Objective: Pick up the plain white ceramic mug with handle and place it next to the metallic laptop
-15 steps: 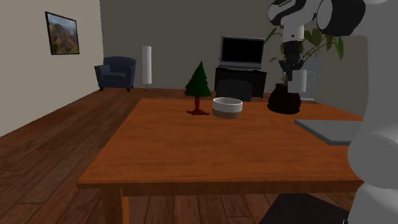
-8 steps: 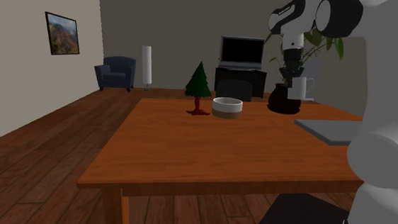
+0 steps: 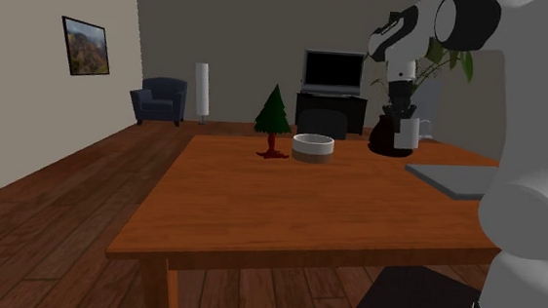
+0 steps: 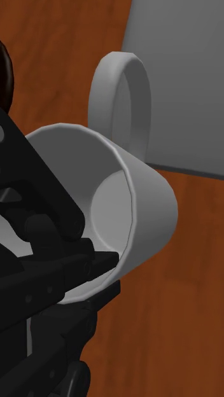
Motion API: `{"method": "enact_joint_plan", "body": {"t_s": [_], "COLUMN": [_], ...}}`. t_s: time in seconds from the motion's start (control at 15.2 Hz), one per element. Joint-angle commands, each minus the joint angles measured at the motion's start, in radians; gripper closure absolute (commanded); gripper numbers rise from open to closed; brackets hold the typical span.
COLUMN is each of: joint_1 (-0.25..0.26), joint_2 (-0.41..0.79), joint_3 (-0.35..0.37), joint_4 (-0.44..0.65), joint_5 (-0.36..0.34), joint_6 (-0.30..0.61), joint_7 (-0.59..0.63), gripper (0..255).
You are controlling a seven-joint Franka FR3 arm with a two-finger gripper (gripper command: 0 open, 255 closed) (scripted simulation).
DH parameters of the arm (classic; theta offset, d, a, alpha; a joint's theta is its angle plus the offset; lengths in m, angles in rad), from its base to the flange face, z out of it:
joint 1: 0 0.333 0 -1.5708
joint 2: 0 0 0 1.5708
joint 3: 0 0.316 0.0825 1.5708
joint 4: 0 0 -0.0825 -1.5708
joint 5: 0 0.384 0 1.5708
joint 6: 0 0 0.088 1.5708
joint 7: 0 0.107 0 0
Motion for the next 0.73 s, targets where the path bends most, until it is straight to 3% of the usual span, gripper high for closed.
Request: {"method": "enact_joint_plan", "body": {"t_s": [0.0, 0.66], "joint_1": [0.002, 0.004], "joint_2": [0.001, 0.022], "joint_3": [0.001, 0.007], "joint_4": [-0.023, -0.131], "joint_5": [0.001, 0.011], "joint_6": [0.025, 0.151], "joint_7": [0.002, 0.003], "gripper": [255, 255]}}
